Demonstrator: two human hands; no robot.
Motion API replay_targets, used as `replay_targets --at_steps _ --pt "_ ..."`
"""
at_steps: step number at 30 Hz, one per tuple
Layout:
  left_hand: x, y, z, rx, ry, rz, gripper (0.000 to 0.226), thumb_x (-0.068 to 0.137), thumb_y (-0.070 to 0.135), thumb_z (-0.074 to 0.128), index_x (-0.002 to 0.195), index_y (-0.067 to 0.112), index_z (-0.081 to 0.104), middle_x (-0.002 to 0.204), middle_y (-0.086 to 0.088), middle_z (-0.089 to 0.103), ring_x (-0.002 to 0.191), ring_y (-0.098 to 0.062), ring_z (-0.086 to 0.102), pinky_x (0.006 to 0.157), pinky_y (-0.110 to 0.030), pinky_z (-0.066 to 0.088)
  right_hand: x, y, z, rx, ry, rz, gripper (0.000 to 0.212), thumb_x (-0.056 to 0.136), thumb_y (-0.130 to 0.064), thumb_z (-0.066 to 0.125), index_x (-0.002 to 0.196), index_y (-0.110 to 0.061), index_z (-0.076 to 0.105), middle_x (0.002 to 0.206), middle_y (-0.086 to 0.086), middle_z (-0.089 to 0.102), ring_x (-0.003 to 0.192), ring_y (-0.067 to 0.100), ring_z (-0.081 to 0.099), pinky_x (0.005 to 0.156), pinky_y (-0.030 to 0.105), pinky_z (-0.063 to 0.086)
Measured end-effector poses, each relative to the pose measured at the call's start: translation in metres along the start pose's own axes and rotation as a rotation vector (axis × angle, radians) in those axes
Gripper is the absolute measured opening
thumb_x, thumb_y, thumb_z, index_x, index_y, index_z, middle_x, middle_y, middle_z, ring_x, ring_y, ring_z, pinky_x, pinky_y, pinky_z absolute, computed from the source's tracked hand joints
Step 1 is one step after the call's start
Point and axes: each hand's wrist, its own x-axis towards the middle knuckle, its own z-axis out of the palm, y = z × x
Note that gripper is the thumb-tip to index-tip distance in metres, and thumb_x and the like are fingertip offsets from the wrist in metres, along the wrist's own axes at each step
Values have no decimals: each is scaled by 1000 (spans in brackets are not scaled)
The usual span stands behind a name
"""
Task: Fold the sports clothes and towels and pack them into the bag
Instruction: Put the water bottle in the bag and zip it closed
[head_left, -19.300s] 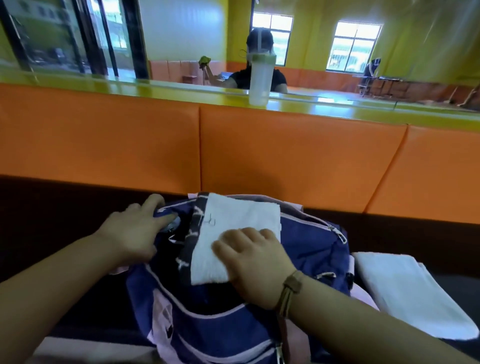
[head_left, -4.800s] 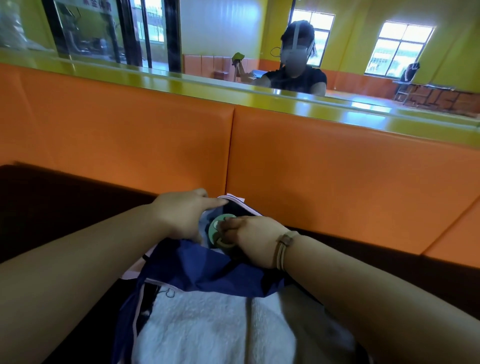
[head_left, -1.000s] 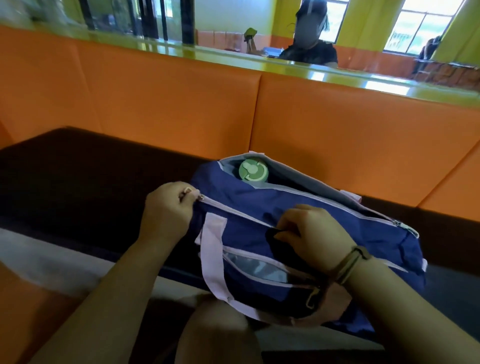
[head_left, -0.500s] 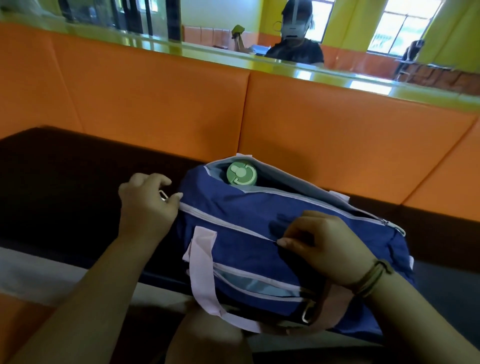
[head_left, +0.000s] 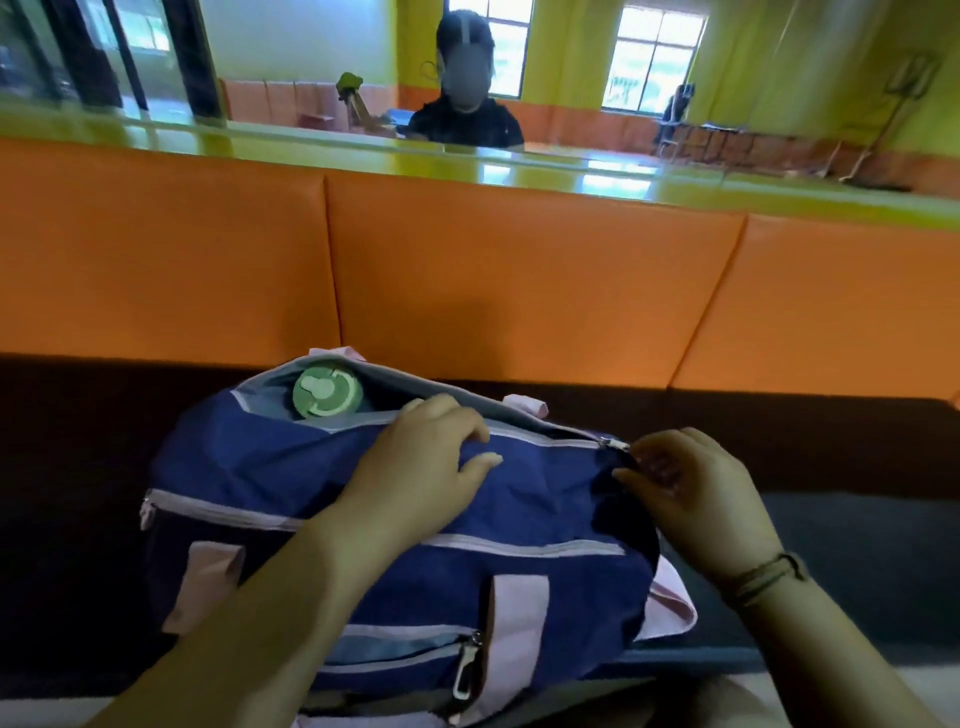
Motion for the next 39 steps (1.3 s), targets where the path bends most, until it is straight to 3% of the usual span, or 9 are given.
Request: replay_targets --at_steps 3,6,12,20,25,30,32,36,39 --pt "27 23 25 -2 -114 53 22 92 35 56 112 25 60 114 8 49 111 -11 41 91 -23 35 5 14 -2 2 -102 158 42 72 -28 79 107 -13 60 97 0 60 87 18 61 81 33 50" --pt "52 41 46 17 -256 78 31 96 32 50 125 24 54 124 7 46 115 -15 35 95 -25 31 9 21 4 139 -260 306 63 74 -30 77 127 -13 46 98 -4 60 89 13 60 74 18 44" --pt "75 66 67 186 -461 104 37 95 50 42 129 40 51 131 10 46 119 -22 31 97 -41 25 15 27 8 225 -182 299 74 73 -21 79 135 -15 39 81 -16 54 74 -5 53 57 3 41" --pt "82 69 70 34 -304 66 15 88 49 54 91 39 65 101 13 54 103 -16 43 94 -43 33 17 30 2 245 -137 273 70 73 -25 79 134 -18 45 84 -11 59 77 -3 56 61 4 42" --pt "79 65 66 -115 -181 36 13 90 33 56 88 24 65 90 9 53 83 -13 53 76 -36 47 21 27 -1 180 -234 205 51 80 -35 71 127 -27 54 86 -14 57 80 0 54 66 6 39" --pt "72 59 55 -76 -84 6 13 90 29 57 87 22 68 91 7 63 83 -12 57 72 -34 49 28 23 3 129 -252 195 8 81 -36 69 80 -32 62 77 -7 64 73 9 60 67 27 51" --pt "69 50 48 -38 -18 -33 13 90 26 57 85 18 67 90 4 63 83 -16 56 70 -32 45 27 24 3 56 -230 184 18 82 -33 68 68 -30 56 70 -6 61 68 12 59 64 33 52" --pt "55 4 19 65 102 -206 13 91 20 54 84 13 62 89 -4 60 82 -24 56 69 -35 44 21 26 1 -53 -219 218 16 85 -32 63 73 -21 60 73 -4 59 71 19 58 64 38 51" --pt "38 -28 -4 24 149 -326 15 91 20 56 76 21 59 78 1 63 71 -17 57 61 -33 45 19 13 6 -235 -144 141 15 85 -31 60 85 -17 65 88 1 54 86 27 54 67 36 48"
